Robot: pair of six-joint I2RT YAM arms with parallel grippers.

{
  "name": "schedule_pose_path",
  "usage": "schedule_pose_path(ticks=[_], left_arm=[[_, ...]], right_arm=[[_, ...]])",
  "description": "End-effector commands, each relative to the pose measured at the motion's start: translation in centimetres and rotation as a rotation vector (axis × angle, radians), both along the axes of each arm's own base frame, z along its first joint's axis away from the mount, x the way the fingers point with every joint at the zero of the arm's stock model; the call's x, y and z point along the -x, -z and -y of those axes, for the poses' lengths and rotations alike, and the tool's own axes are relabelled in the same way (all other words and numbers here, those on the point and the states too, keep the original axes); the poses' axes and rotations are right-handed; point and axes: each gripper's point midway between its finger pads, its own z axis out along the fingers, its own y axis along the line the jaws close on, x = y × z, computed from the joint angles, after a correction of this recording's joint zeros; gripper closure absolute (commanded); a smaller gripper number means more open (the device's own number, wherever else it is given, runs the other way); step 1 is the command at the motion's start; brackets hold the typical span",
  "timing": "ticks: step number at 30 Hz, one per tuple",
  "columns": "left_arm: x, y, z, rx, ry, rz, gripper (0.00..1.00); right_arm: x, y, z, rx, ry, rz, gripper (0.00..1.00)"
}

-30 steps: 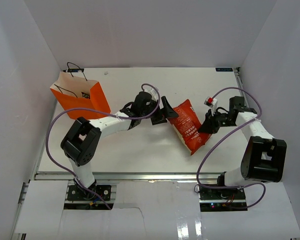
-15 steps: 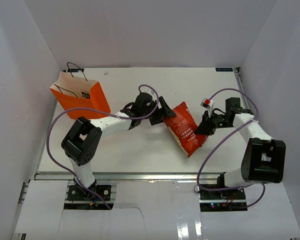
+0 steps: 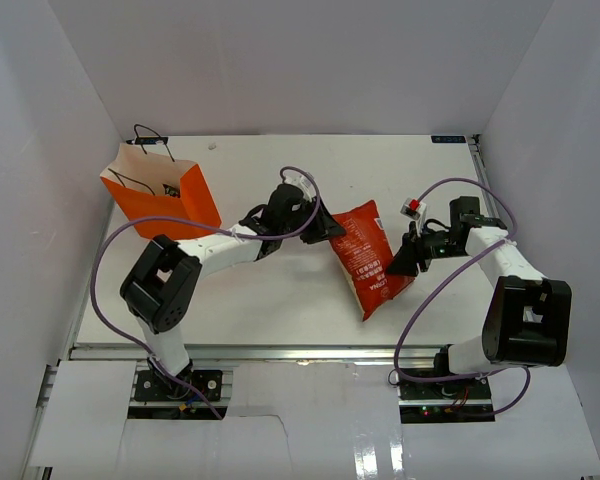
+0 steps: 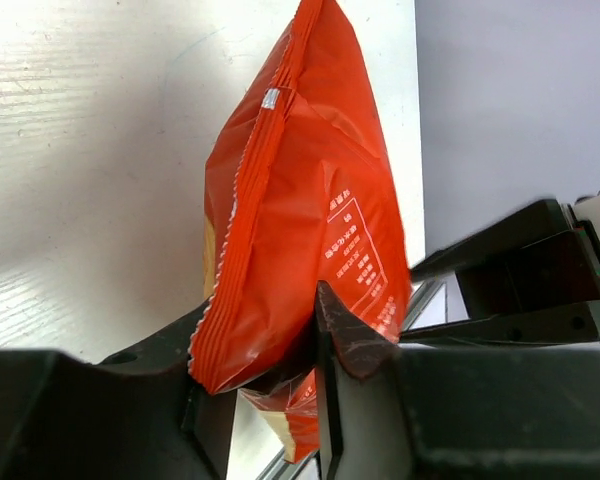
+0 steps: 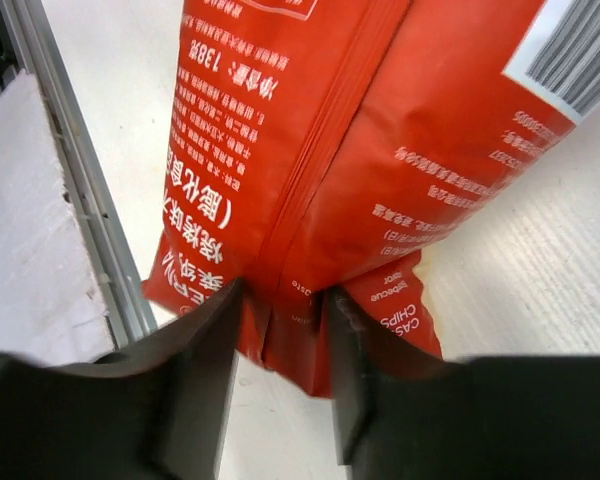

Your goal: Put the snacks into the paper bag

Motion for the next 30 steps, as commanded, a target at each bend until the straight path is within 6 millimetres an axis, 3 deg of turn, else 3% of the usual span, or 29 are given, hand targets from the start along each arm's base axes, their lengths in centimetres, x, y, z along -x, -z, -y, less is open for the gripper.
schedule_pose_path(ticks=[1, 5, 7, 8, 13, 16, 30], left_arm=[[1.3, -4.8, -0.6, 0.026, 0.063, 0.159, 0.80], [2.0, -5.7, -2.5, -0.022, 0.047, 0.222, 0.90], [2.5, -7.5, -3.4, -0.018, 0.035, 0.269, 0.94], [2.6, -7.2, -4.1, -0.047, 0.027, 0.272, 0.97], [3.1, -10.4, -7.1, -0.101, -0.047, 0.356, 1.00], [3.8, -12.9, -9.3, -0.129, -0.095, 0.400, 1.00], [3.7, -29.0, -20.6, -0.170, -0.574, 0.636, 1.00]], right_arm=[[-0.4, -2.1, -0.7, -0.040, -0.029, 0.053, 0.48], [-1.3, -3.7, -0.4, -0.017, -0.022, 0.111, 0.37], [-2.0, -5.1, -0.4, -0.014, -0.019, 0.152, 0.37], [-2.2, -5.8, -0.4, -0.019, -0.018, 0.165, 0.36], [-3.5, -9.9, -0.7, -0.044, -0.013, 0.249, 0.36], [-3.7, -11.2, -0.8, -0.059, -0.009, 0.268, 0.36], [-3.6, -9.8, -0.7, -0.048, 0.006, 0.236, 0.37]])
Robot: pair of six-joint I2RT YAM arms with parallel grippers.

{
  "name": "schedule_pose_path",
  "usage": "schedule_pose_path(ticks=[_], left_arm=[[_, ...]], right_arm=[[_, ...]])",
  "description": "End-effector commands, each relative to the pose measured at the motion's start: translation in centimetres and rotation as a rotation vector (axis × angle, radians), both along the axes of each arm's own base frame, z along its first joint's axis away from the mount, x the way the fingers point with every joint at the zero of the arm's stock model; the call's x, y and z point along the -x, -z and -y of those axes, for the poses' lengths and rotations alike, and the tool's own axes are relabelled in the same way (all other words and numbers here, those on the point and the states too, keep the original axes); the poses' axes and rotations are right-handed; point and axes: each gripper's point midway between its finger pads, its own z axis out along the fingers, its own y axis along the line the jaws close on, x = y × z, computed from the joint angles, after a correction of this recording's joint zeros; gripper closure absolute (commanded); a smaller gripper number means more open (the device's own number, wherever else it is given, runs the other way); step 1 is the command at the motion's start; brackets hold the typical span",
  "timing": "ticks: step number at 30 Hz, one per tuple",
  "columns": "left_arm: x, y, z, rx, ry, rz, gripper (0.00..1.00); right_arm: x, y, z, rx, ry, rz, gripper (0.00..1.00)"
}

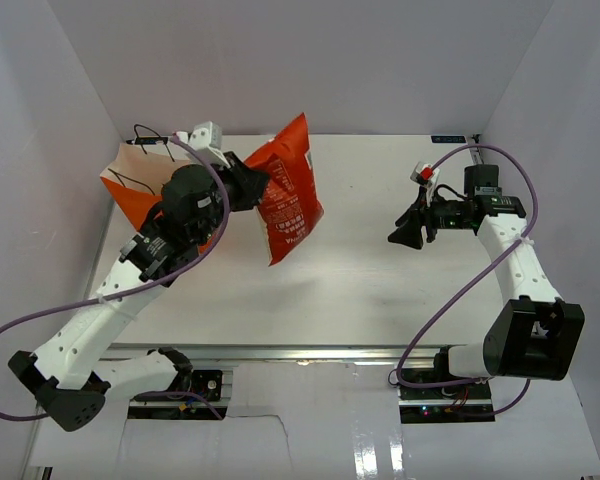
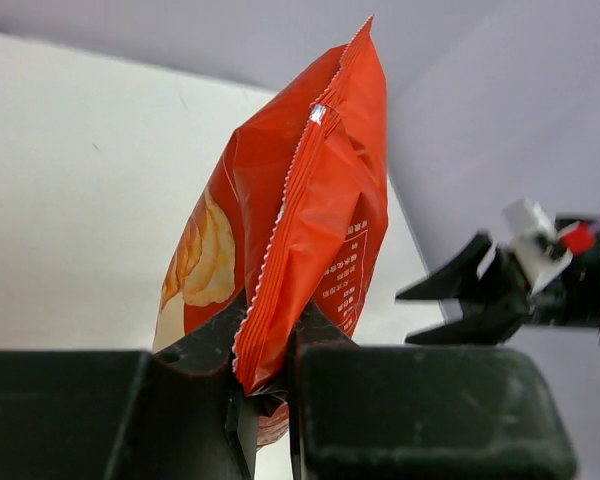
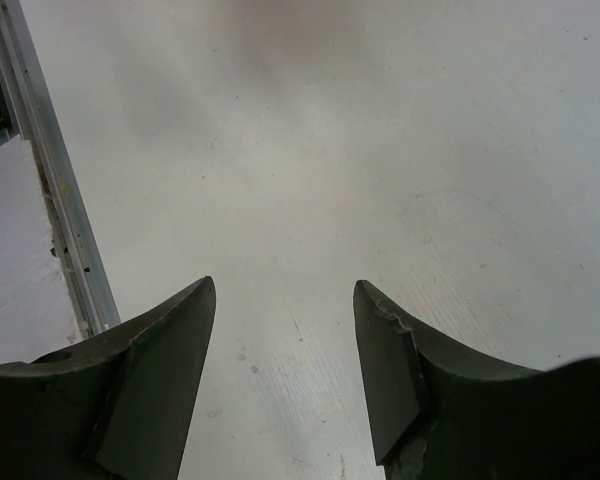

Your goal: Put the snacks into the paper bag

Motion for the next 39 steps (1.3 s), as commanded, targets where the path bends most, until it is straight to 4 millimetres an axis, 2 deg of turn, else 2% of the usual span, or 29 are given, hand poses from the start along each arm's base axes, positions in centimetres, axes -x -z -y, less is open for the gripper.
schedule_pose_path(ticks=[1, 2, 4, 5, 7, 8, 10, 11, 13, 17, 20, 22, 23, 26, 27, 33, 34, 39], left_arm=[[-0.1, -5.9, -5.3, 0.024, -0.226, 0.104, 1.00], [-0.1, -8.3, -6.8, 0.048, -0.297, 0.141, 1.00], [-0.4, -9.9, -7.9, 0.026, -0.352, 0.167, 1.00], [-0.1, -12.3, -9.3, 0.053, -0.408, 0.204, 1.00], [-0.5, -13.8, -10.0, 0.024, -0.453, 0.236, 1.00], [-0.2, -15.9, -11.2, 0.043, -0.500, 0.269, 1.00], [-0.6, -17.1, -11.9, 0.003, -0.543, 0.295, 1.00], [-0.1, -18.9, -12.8, 0.023, -0.572, 0.322, 1.00], [-0.1, -20.0, -14.1, -0.010, -0.644, 0.343, 1.00], [1.2, -23.9, -17.0, 0.011, -0.761, 0.436, 1.00], [2.2, -25.8, -19.4, -0.014, -0.876, 0.490, 1.00], [2.7, -26.4, -20.6, -0.047, -0.942, 0.509, 1.00], [3.0, -27.4, -21.3, -0.073, -0.988, 0.544, 1.00], [3.4, -28.3, -22.4, -0.103, -1.072, 0.559, 1.00], [3.2, -28.2, -22.4, -0.192, -1.094, 0.557, 1.00], [3.1, -28.9, -23.0, -0.259, -1.175, 0.576, 1.00], [2.7, -28.7, -23.1, -0.322, -1.194, 0.568, 1.00], [1.0, -28.1, -23.7, -0.415, -1.234, 0.542, 1.00]], right_arm=[[0.3, -0.2, -0.2, -0.012, 0.001, -0.006, 0.37], [0.2, -0.2, -0.2, -0.014, 0.003, -0.008, 0.37], [0.1, -0.1, -0.2, -0.014, 0.009, -0.005, 0.37], [0.1, 0.0, -0.2, -0.017, 0.013, -0.012, 0.37], [0.1, 0.2, -0.2, -0.020, 0.018, -0.019, 0.37], [0.1, 0.2, -0.2, -0.021, 0.019, -0.019, 0.37], [0.0, 0.3, -0.2, -0.018, 0.023, -0.020, 0.37], [0.0, 0.3, -0.2, -0.016, 0.023, -0.019, 0.37], [-0.1, 0.4, -0.1, -0.012, 0.028, -0.018, 0.37], [-0.3, 0.5, 0.0, -0.005, 0.034, -0.017, 0.37], [-0.4, 0.6, 0.0, -0.006, 0.037, -0.019, 0.37], [-0.4, 0.7, 0.0, -0.006, 0.038, -0.022, 0.37], [-0.5, 0.7, 0.0, -0.006, 0.038, -0.020, 0.37], [-0.5, 0.9, 0.1, -0.004, 0.043, -0.027, 0.37], [-0.6, 1.0, 0.1, -0.003, 0.044, -0.029, 0.37], [-0.5, 1.5, 0.2, 0.007, 0.054, -0.039, 0.38], [-0.5, 1.5, 0.2, 0.008, 0.055, -0.039, 0.38], [-0.6, 1.4, 0.5, 0.023, 0.065, -0.024, 0.38]])
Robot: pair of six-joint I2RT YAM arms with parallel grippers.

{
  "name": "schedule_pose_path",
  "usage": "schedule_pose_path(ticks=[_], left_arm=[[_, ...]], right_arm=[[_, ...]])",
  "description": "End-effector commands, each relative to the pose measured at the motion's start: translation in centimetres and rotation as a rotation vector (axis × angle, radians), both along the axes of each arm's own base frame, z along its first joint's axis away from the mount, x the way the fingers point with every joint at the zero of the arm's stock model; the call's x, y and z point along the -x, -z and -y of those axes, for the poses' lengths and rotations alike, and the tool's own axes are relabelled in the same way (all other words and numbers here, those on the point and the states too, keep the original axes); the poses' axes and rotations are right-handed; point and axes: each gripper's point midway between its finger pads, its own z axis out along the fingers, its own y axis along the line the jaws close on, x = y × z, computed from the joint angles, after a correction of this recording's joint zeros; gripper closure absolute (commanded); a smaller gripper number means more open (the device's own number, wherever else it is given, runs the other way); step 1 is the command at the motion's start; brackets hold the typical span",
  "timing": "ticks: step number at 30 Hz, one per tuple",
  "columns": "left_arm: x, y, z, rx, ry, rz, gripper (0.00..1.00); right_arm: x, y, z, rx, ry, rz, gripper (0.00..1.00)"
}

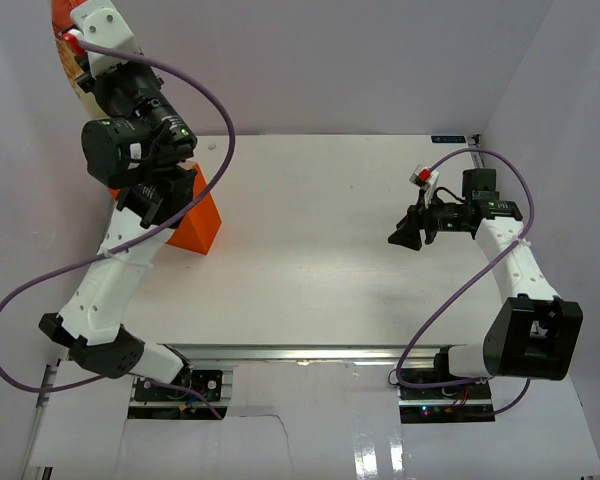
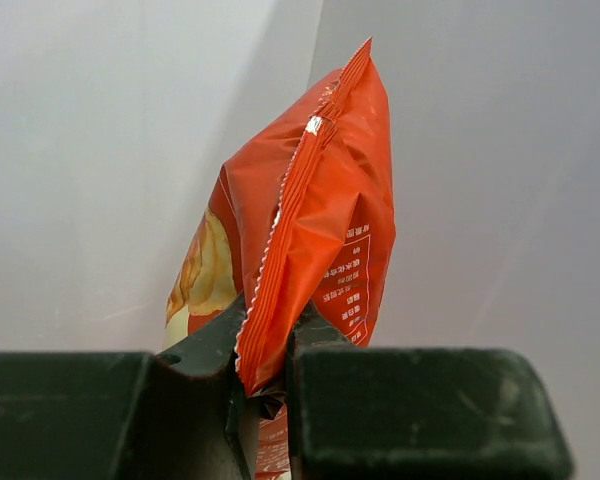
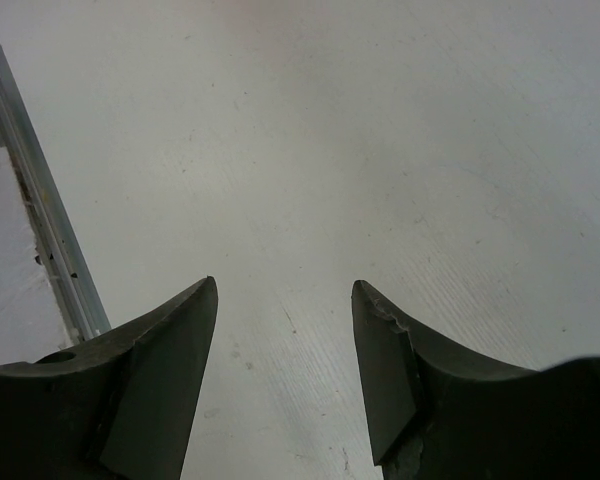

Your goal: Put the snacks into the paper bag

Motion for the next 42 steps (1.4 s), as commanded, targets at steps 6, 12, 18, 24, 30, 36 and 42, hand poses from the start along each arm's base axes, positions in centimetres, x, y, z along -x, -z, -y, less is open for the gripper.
schedule_pose_path(ticks=[6, 12, 18, 24, 30, 36, 42], left_arm=[[-2.0, 0.7, -3.2, 0.002, -0.028, -0.046, 1.00], [-5.4, 4.2, -3.4, -0.008, -0.012, -0.153, 1.00], [-8.4, 7.5, -4.7, 0.040, 0.035, -0.221, 1.00], [-10.2, 11.4, -6.4, 0.116, 0.056, -0.283, 1.00], [-11.3, 14.5, -6.7, 0.228, 0.133, -0.312, 1.00], [-10.6, 17.2, -7.0, 0.366, 0.182, -0.305, 1.00], [-9.2, 18.8, -7.4, 0.474, 0.198, -0.275, 1.00]], right_arm=[[0.2, -0.1, 0.3, 0.006, 0.010, 0.020, 0.38], [0.3, -0.1, 0.4, 0.010, 0.014, 0.026, 0.38], [0.5, 0.2, 0.4, 0.009, 0.015, 0.018, 0.38], [0.5, 0.3, 0.6, 0.013, 0.022, 0.018, 0.38], [0.6, 0.7, 0.7, 0.013, 0.022, 0.012, 0.38], [0.7, 1.0, 0.6, 0.006, 0.020, 0.004, 0.38], [0.9, 1.3, 0.5, -0.001, 0.016, -0.006, 0.38]])
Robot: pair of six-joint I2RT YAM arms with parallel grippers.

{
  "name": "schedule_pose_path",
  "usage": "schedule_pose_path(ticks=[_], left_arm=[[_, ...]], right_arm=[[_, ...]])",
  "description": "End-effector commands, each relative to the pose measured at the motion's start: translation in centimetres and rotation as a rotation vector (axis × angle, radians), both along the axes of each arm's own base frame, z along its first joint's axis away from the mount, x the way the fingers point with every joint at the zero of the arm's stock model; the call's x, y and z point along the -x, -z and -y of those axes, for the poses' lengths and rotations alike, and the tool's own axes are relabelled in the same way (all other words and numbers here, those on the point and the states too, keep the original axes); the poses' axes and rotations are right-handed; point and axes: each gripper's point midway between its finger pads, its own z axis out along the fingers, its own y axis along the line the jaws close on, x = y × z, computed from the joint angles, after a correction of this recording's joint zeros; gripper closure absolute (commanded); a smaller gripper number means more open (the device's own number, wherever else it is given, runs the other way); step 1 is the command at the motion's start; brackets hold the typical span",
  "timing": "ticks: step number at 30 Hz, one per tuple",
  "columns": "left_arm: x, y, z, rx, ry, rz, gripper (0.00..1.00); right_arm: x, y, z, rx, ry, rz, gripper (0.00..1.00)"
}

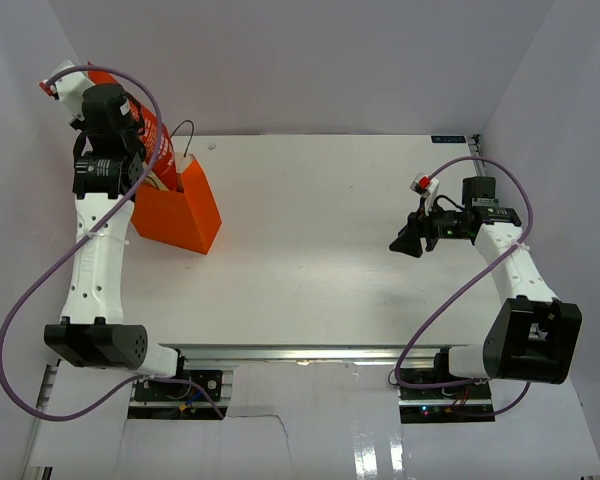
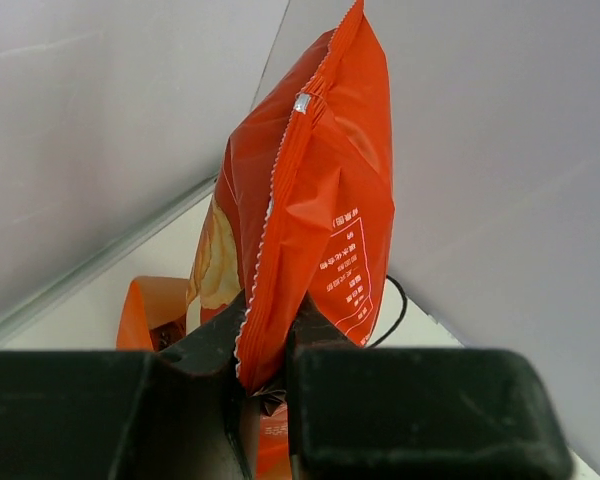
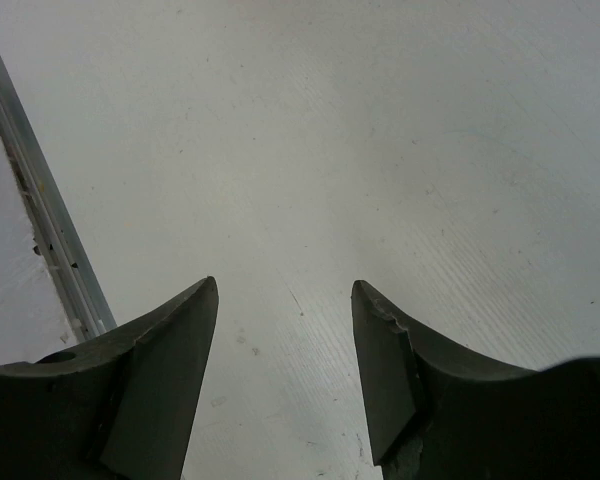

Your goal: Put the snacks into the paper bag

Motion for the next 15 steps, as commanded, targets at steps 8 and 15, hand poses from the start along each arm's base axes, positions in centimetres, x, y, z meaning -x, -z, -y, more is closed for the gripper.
schedule_pose_path(ticks=[8, 15], left_arm=[[4.1, -2.6, 0.9, 0.136, 0.035, 0.128, 1.00], [6.3, -4.2, 0.7, 0.134, 0.029, 0.164, 1.00]], right_arm=[[0.1, -0.3, -0.2, -0.025, -0.011, 0.028, 0.38], [0.1, -0.3, -0.2, -0.028, -0.012, 0.025, 0.38]])
